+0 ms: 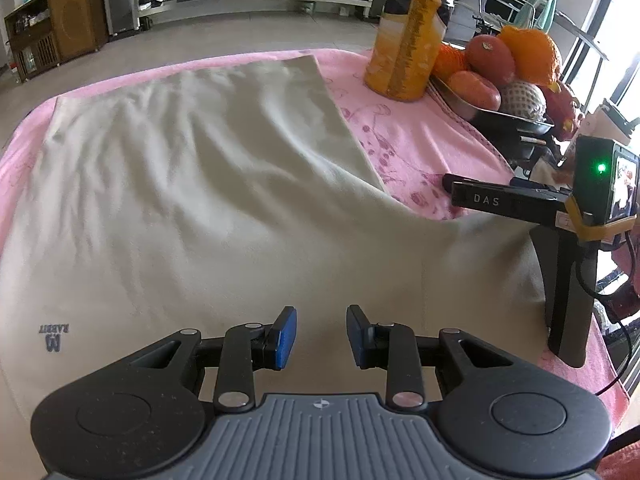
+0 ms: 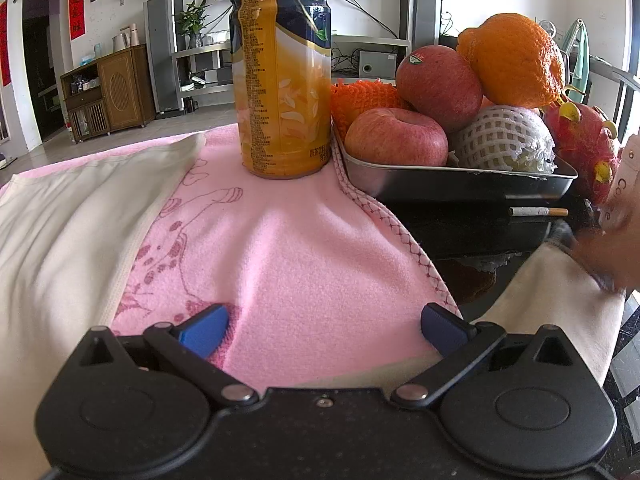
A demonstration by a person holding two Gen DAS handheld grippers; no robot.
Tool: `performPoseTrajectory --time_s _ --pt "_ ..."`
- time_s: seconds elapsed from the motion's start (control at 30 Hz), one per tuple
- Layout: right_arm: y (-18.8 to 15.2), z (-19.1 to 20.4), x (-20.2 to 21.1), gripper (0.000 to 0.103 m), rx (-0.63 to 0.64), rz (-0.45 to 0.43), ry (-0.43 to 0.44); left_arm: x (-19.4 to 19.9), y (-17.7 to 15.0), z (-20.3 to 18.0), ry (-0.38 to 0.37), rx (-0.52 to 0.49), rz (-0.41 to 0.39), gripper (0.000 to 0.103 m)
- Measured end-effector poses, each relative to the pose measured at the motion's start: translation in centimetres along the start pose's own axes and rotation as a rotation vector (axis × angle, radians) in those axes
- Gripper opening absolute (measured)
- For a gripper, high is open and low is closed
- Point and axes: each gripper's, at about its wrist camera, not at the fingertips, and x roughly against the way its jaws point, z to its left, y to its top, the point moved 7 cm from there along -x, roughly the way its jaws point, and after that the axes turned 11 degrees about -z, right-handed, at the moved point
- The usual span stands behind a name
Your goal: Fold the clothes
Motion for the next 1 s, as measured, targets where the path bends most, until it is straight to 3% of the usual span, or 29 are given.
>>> performPoseTrajectory --time_s 0.2,0.4,1.0 --pt "0.0 0.0 0.0 0.103 0.000 0.000 0.001 3.9 -0.1 1.1 0.002 -0.019 -0.060 0.030" --pt "0.0 0.0 0.0 0.103 0.001 0.000 0.002 6.3 -3.0 2.1 -0.016 0.028 -0.035 0.029" --pt "0.0 0.2 0.0 0.103 0.004 0.000 0.000 5.1 -4.2 3.0 -0.020 0.105 -0.044 0.030"
